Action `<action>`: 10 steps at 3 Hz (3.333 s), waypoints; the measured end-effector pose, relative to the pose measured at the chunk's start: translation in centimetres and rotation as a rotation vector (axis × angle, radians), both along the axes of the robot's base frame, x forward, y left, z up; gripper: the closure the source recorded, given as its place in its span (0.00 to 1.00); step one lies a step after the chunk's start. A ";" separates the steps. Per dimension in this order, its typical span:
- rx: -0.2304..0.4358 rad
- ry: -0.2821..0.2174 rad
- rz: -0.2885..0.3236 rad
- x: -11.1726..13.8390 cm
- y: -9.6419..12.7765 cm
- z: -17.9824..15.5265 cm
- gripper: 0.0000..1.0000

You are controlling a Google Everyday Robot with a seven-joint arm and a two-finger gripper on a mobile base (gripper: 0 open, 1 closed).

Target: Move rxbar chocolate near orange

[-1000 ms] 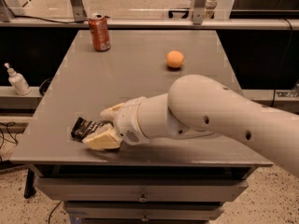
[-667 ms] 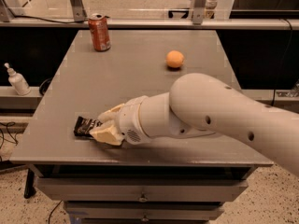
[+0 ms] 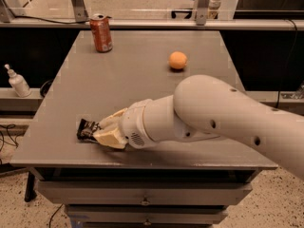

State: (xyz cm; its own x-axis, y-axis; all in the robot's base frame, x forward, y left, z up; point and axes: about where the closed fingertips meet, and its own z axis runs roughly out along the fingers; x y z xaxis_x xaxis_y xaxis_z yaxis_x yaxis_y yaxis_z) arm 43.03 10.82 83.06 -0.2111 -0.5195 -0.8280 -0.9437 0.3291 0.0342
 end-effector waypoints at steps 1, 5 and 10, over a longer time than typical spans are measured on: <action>0.000 0.000 0.000 0.0 0.0 0.3 1.00; -0.169 -0.167 -0.102 3.3 -10.5 11.9 0.81; -0.047 0.084 -0.027 1.0 -1.5 0.5 0.00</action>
Offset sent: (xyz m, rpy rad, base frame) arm 0.0419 -0.0906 0.0966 -0.1623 -0.1682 -0.0748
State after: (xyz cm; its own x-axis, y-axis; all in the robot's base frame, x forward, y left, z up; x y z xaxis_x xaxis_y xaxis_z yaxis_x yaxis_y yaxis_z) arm 44.05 9.32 83.60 -0.2932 -0.5507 -0.7816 -0.9289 0.3577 0.0964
